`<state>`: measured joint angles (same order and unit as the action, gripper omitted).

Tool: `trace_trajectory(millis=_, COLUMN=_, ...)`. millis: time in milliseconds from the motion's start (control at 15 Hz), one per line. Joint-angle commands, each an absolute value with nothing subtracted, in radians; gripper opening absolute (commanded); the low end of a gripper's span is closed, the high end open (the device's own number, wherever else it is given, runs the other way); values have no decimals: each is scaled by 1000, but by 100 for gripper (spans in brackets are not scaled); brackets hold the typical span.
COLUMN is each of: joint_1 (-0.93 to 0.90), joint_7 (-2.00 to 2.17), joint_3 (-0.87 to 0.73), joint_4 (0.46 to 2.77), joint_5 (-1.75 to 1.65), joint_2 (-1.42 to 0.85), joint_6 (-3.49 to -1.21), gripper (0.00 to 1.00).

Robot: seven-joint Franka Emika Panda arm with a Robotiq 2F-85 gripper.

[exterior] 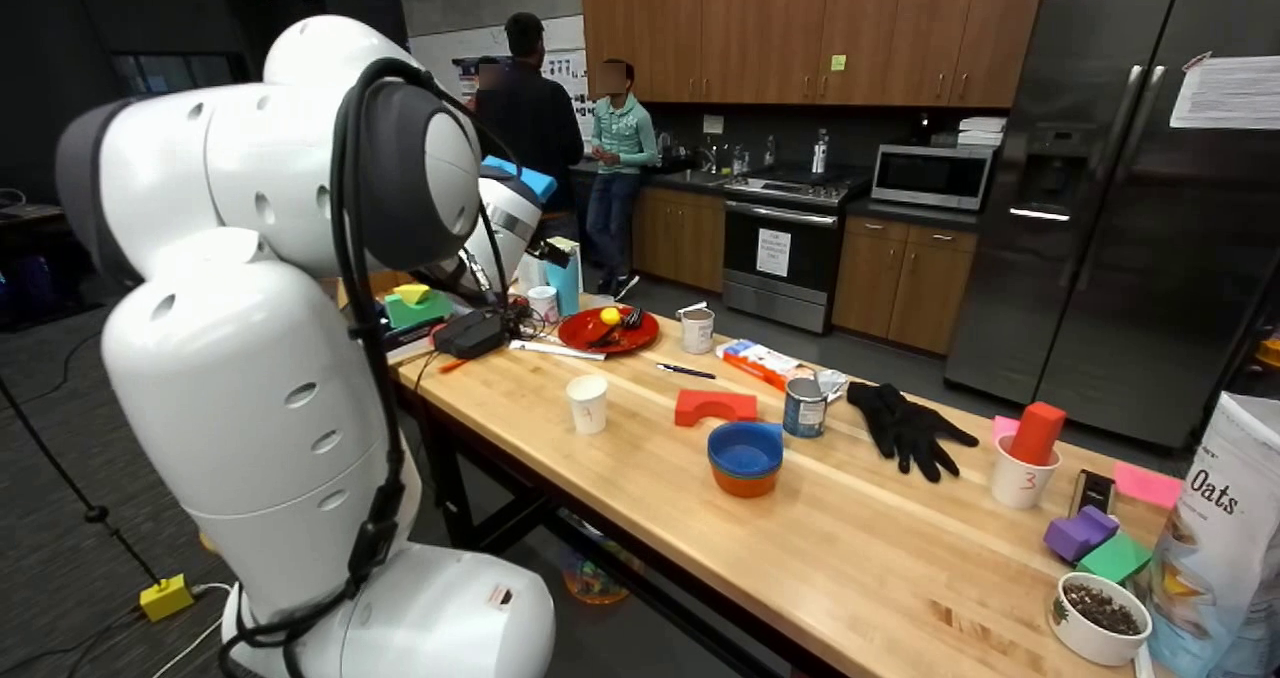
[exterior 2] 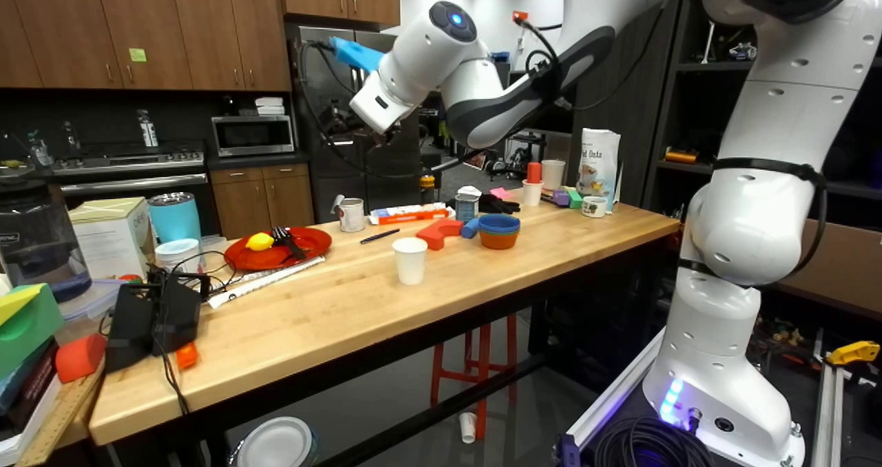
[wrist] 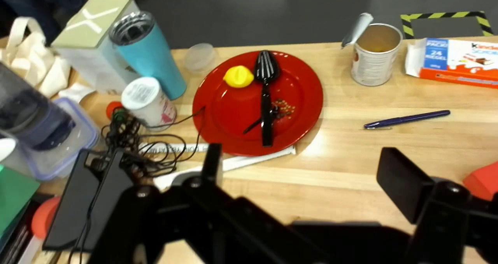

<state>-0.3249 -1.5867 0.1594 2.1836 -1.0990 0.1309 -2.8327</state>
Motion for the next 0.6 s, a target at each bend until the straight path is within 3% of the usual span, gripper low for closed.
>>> trace_trajectory(millis=0, joint_1=-403, joint_7=-1841, joint_3=198, joint_4=2187, joint_5=-977, joint_2=187, joint_6=-2744, gripper=100)
trace_trajectory(millis=533, joint_1=-418, joint_7=-1793, joint_3=421, joint_4=2086, joint_5=-1083, joint_2=276, joint_6=-2315, gripper=100)
